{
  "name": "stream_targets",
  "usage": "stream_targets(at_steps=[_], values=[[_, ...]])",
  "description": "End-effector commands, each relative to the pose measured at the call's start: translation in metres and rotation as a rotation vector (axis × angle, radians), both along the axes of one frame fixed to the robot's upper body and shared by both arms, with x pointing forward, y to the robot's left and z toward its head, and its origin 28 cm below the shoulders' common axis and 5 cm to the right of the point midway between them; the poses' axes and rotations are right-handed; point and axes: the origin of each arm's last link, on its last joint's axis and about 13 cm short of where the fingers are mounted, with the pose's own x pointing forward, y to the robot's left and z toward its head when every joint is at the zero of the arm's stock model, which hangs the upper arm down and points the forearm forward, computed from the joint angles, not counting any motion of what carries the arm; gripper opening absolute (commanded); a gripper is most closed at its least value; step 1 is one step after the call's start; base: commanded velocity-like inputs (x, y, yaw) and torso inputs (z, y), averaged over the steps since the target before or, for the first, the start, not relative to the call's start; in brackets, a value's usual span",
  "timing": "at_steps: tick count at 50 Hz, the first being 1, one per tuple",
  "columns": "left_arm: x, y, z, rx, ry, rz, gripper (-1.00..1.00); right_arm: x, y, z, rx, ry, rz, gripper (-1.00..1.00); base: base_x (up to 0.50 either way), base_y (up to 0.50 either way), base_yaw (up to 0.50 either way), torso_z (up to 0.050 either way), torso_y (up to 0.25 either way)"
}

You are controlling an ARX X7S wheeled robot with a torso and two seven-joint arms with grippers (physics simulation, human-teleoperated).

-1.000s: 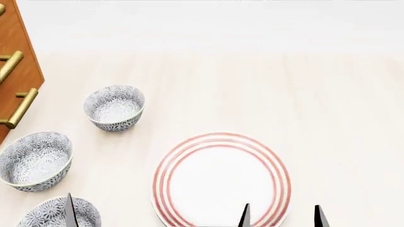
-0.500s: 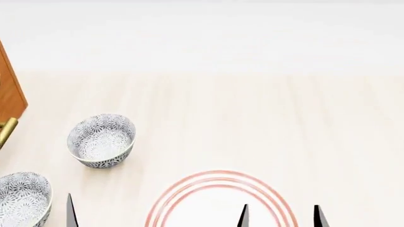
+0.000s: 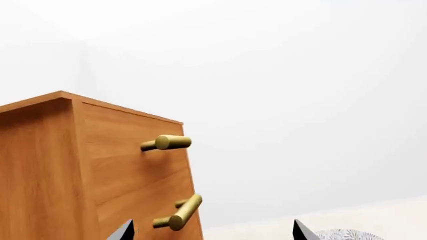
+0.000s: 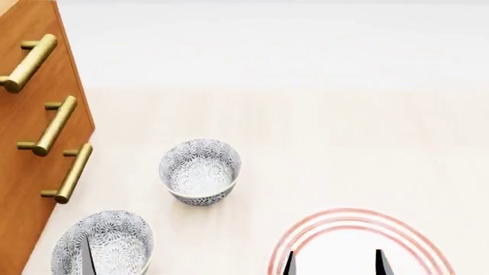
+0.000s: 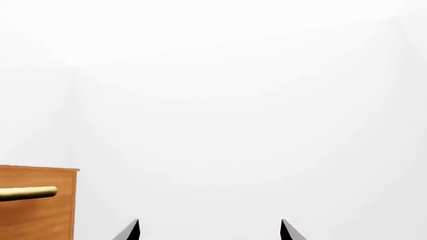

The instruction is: Pick up the bowl and put it in the front on the plate.

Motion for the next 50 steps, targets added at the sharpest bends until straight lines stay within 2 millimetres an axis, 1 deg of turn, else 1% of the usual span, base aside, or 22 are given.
stream_targets(at_steps=[1, 9, 18, 19, 22, 42, 50], values=[[0.0005, 0.0002, 0.0, 0.005, 0.001, 0.002, 1.0, 0.0003, -0.0003, -0.0004, -0.007, -0.002, -0.001, 1.0, 0.0, 0.5, 0.0, 0.0, 0.0], [0.0001, 0.0006, -0.0007, 0.003, 0.003, 0.001, 1.0, -0.0005, 0.0003, 0.0003, -0.011, -0.001, 0.002, 1.0, 0.0, 0.5, 0.0, 0.0, 0.0], [0.0002, -0.0001, 0.0001, -0.004, 0.005, -0.008, 1.0, 0.0025, -0.0003, -0.0018, 0.001, 0.036, -0.007, 1.0, 0.0, 0.0, 0.0, 0.0, 0.0], [0.0008, -0.0005, -0.0005, 0.027, 0.024, 0.007, 1.0, 0.0025, -0.0003, -0.0019, 0.0, 0.036, -0.007, 1.0, 0.0, 0.0, 0.0, 0.0, 0.0], [0.0015, -0.0004, -0.0012, 0.019, 0.026, 0.011, 1.0, 0.0033, -0.0004, -0.0021, 0.002, 0.039, -0.009, 1.0, 0.0, 0.0, 0.0, 0.0, -0.033], [0.0008, -0.0003, -0.001, 0.018, 0.028, 0.017, 1.0, 0.0037, -0.0006, -0.0016, 0.002, 0.05, -0.01, 1.0, 0.0, 0.0, 0.0, 0.0, -0.248], [0.0008, -0.0003, -0.0007, 0.015, 0.021, 0.007, 1.0, 0.0055, -0.0006, -0.0025, -0.002, 0.058, -0.01, 1.0, 0.0, 0.0, 0.0, 0.0, 0.0]])
